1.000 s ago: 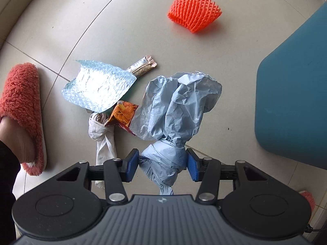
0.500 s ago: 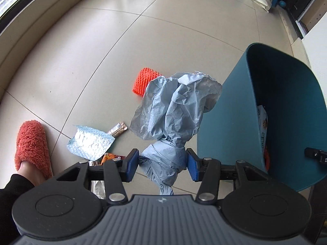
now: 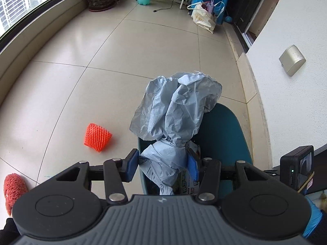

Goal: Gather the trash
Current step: 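Lift the blue bag and carry it into the teal bin, then open the left tool to drop the blue bag into the bin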

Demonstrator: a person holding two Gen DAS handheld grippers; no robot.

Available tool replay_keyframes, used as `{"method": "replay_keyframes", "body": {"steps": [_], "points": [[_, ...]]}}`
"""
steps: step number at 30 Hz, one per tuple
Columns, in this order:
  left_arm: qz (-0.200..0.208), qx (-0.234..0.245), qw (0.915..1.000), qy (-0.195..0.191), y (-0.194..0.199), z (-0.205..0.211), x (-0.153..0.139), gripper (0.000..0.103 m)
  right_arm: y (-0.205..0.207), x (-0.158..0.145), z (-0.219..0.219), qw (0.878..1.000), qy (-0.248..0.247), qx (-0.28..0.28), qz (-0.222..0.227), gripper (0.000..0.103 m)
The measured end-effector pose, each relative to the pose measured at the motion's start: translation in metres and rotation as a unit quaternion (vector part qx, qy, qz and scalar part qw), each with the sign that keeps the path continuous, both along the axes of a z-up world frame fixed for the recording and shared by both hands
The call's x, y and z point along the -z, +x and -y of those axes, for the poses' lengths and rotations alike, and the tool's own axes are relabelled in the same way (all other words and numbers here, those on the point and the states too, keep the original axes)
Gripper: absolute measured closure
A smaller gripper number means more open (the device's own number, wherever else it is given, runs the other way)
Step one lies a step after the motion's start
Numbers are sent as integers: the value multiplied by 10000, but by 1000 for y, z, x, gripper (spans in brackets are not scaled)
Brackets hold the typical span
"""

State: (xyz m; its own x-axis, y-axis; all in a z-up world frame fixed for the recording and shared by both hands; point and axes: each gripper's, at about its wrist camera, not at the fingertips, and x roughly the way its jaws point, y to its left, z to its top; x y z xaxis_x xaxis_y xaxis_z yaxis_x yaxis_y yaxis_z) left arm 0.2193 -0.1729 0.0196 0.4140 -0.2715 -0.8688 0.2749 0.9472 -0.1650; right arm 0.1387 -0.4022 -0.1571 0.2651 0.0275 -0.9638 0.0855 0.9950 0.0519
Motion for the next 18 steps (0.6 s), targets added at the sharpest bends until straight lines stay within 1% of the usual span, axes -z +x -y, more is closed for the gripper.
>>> {"method": "replay_keyframes", "body": {"steps": [2, 4, 10, 13, 15, 18], "points": [[-39, 201, 9998, 41, -2, 18, 7, 54, 0, -1, 1, 10000, 22, 13, -4, 95], [-136, 326, 9991, 223, -3, 37, 21, 54, 0, -1, 1, 10000, 37, 24, -7, 95], [-718, 586, 9946, 460, 3, 79, 76, 54, 0, -1, 3, 10000, 76, 11, 3, 94], [-807, 682, 9915, 761, 7, 90, 97, 54, 0, -2, 4, 9999, 104, 13, 6, 94], [-867, 626, 9894, 987, 11, 94, 112, 54, -1, -3, 4, 10000, 98, 1, 5, 94], [-1049, 646, 9868, 1052, 18, 98, 131, 54, -1, -4, 5, 9999, 115, 3, 7, 94]]}}
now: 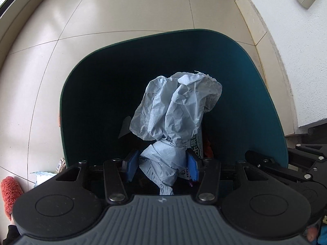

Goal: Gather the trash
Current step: 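Open the left tool to drop the blue bag into the bin, then move the left tool down and grasp the orange snack bag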

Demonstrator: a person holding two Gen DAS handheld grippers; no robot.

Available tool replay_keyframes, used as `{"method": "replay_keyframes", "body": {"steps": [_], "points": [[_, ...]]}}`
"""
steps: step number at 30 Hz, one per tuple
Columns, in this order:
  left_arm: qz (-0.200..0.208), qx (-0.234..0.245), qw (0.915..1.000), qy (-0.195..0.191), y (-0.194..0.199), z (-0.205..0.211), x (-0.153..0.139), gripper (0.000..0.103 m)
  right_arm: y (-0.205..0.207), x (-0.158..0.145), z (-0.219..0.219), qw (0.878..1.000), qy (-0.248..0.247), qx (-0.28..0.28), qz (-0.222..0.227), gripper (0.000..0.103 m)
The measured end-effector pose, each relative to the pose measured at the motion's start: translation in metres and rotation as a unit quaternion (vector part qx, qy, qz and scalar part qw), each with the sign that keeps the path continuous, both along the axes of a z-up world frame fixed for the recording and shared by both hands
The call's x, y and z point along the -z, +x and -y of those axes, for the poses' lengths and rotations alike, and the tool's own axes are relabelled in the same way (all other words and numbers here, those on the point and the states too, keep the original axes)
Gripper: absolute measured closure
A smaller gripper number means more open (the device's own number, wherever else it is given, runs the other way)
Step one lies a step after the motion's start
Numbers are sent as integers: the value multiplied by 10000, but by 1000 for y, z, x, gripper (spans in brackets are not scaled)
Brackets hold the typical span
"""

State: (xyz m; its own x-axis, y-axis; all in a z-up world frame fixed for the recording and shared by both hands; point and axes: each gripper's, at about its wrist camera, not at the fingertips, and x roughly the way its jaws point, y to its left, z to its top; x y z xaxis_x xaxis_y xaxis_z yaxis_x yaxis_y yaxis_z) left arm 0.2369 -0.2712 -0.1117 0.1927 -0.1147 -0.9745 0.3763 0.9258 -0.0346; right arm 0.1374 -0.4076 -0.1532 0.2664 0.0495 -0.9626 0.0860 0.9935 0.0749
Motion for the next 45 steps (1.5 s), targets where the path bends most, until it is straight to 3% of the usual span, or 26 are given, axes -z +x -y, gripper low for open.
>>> {"method": "replay_keyframes", "body": {"steps": [5, 8, 10, 11, 18, 26, 35, 40, 45], "points": [[-220, 138, 9995, 185, 3, 12, 24, 53, 0, 0, 0, 10000, 38, 9, 5, 94], [-336, 184, 9992, 60, 3, 13, 27, 52, 0, 0, 2, 10000, 62, 17, 7, 94], [-305, 174, 9994, -39, 0, 11, 26, 41, 0, -1, 3, 10000, 73, 20, 9, 94], [-271, 166, 9994, -111, -1, 9, 23, 36, 0, -1, 3, 10000, 76, 21, 8, 94], [-109, 122, 9985, -522, -10, -3, 5, 34, 0, -2, 3, 10000, 84, 25, 8, 93], [365, 51, 9938, -1054, -23, -58, -47, 27, -1, -5, -1, 10000, 38, 9, 32, 93], [744, -755, 9868, -1225, -29, -138, -69, 23, 1, -3, -9, 10000, -64, 30, -47, 94], [661, -1283, 9844, -1009, -32, -189, -54, 23, 5, 0, -17, 9999, -53, -95, -97, 93], [379, -1819, 9805, -639, -36, -235, -15, 23, 12, 2, -25, 9998, 85, -58, -172, 92]]}}
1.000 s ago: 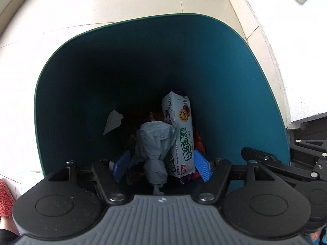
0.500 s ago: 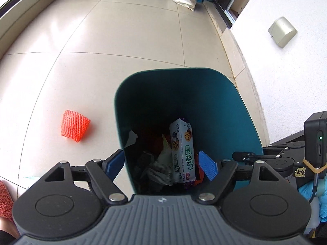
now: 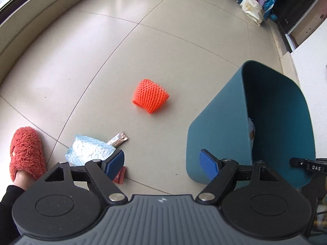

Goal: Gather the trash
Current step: 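Move the left tool down and grasp the orange snack bag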

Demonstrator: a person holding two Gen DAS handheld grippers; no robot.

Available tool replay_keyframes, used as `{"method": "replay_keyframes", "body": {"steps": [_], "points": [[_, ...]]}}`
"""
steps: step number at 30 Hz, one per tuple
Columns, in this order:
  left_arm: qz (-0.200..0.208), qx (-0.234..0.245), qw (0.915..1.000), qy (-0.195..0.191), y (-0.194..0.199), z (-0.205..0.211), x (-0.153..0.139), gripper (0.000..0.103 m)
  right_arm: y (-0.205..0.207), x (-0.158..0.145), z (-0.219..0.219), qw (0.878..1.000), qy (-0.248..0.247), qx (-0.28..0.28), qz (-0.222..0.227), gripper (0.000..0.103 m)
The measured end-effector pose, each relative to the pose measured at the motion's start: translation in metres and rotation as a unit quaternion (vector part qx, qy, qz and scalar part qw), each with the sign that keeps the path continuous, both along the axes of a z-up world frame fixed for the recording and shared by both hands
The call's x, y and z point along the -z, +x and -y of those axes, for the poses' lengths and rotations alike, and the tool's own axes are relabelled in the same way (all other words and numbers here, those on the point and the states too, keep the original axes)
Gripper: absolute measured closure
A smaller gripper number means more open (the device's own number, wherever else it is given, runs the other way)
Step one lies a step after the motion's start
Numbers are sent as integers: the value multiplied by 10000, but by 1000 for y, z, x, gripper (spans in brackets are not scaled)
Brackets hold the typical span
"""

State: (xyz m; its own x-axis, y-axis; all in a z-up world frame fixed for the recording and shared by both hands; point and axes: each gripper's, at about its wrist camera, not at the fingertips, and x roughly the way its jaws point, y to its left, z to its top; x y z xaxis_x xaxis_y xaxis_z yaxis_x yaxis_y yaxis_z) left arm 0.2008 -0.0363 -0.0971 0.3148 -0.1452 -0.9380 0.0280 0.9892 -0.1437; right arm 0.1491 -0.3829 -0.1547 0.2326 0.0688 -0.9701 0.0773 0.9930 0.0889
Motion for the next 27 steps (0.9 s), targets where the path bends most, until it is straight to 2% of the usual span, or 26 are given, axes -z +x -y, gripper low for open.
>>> {"method": "replay_keyframes", "body": {"steps": [4, 6, 10, 15, 27], "points": [[-271, -229, 9984, 429, 0, -30, 39, 23, 6, 1, -19, 9997, 13, -229, -38, 91], [-441, -368, 9973, 447, 1, -44, 57, 23, 10, 2, -25, 9995, -9, -305, -30, 90], [-868, -301, 9946, 481, 2, -57, 103, 23, 14, 4, -26, 9997, -10, -259, -35, 91], [-1316, -234, 9900, 459, 7, -56, 152, 23, 12, 6, -25, 9998, 33, -193, -58, 91], [-1872, -227, 9783, 859, 24, -59, 225, 23, 10, -5, -10, 9995, 289, -104, -63, 90]]}}
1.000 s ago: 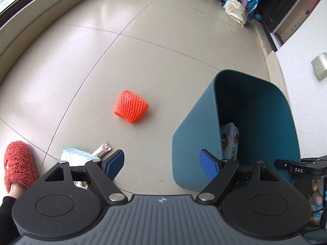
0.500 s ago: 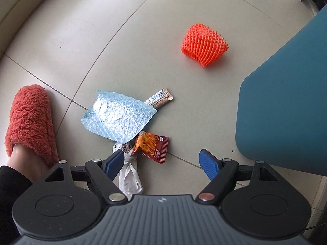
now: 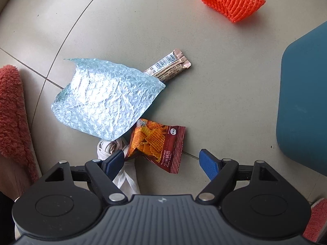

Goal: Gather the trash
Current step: 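Move the left tool down and grasp the orange snack bag, then lift the orange snack bag and carry it into the teal bin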

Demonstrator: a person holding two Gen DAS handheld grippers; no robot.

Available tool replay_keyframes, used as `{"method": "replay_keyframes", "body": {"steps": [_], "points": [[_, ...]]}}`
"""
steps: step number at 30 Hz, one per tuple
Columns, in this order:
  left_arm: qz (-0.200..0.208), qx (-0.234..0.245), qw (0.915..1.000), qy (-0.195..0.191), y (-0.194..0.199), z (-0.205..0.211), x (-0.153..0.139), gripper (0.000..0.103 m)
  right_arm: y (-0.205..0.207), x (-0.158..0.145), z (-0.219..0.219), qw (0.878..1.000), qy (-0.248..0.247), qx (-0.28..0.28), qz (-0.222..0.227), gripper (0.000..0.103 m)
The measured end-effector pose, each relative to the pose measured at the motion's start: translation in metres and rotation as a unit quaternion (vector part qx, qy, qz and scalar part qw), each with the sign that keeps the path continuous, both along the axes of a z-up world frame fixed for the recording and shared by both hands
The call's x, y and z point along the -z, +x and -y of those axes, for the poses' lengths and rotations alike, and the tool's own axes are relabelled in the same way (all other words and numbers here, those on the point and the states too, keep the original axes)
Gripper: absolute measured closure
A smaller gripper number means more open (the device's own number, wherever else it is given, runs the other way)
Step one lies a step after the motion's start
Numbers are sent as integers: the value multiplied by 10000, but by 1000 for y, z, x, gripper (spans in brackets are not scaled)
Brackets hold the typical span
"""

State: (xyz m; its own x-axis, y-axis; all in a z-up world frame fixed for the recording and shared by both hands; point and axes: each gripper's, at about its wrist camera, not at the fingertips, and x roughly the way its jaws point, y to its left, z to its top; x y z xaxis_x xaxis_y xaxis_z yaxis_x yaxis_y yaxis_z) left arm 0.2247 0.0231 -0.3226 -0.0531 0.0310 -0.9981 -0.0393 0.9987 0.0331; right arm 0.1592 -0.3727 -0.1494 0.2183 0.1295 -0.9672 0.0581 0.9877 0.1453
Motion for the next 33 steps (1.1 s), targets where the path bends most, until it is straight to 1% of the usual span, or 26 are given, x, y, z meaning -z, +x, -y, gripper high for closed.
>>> {"method": "replay_keyframes", "body": {"steps": [3, 6, 9, 11, 12, 13, 14, 19, 22, 24, 26, 31, 33], "points": [[6, 95, 9999, 84, 1, 4, 5, 23, 0, 0, 3, 10000, 39, -6, 1, 90], [24, 189, 9995, 256, 2, 6, 7, 25, 0, 1, 4, 10000, 38, -11, -13, 90], [-46, 179, 9991, 384, 4, 8, 9, 44, 0, 0, 4, 10000, 24, -21, -19, 90], [-34, 161, 9989, 428, 5, 10, 8, 45, 0, 1, 3, 10000, 19, -35, -10, 90], [-12, 129, 9991, 404, 4, 10, 6, 49, -1, 1, 3, 10000, 17, -42, -2, 90], [7, 84, 9992, 400, 3, 11, 5, 55, -1, 1, 2, 10000, 13, -46, 3, 90], [0, 42, 9992, 409, 3, 11, 4, 58, -1, 1, 2, 10000, 7, -52, 7, 90], [164, -7, 9992, 361, -1, 10, -15, 63, -2, 1, -1, 9999, -50, -87, 24, 90], [200, -113, 9996, 183, -2, 0, -26, 64, -3, 2, -4, 9999, -94, -117, 45, 90], [228, -219, 9995, -72, -2, 1, -41, 64, -3, 2, -5, 9999, -96, -122, 52, 90], [383, -228, 9986, -277, 0, 6, -66, 64, -4, 2, -5, 9999, -92, -117, 57, 90], [874, 3, 9940, -653, 1, 25, -134, 64, -5, 3, -7, 9997, -136, -175, 100, 90], [1127, 126, 9904, -789, -1, 34, -167, 64, -6, 3, -8, 9996, -148, -204, 118, 90]]}}
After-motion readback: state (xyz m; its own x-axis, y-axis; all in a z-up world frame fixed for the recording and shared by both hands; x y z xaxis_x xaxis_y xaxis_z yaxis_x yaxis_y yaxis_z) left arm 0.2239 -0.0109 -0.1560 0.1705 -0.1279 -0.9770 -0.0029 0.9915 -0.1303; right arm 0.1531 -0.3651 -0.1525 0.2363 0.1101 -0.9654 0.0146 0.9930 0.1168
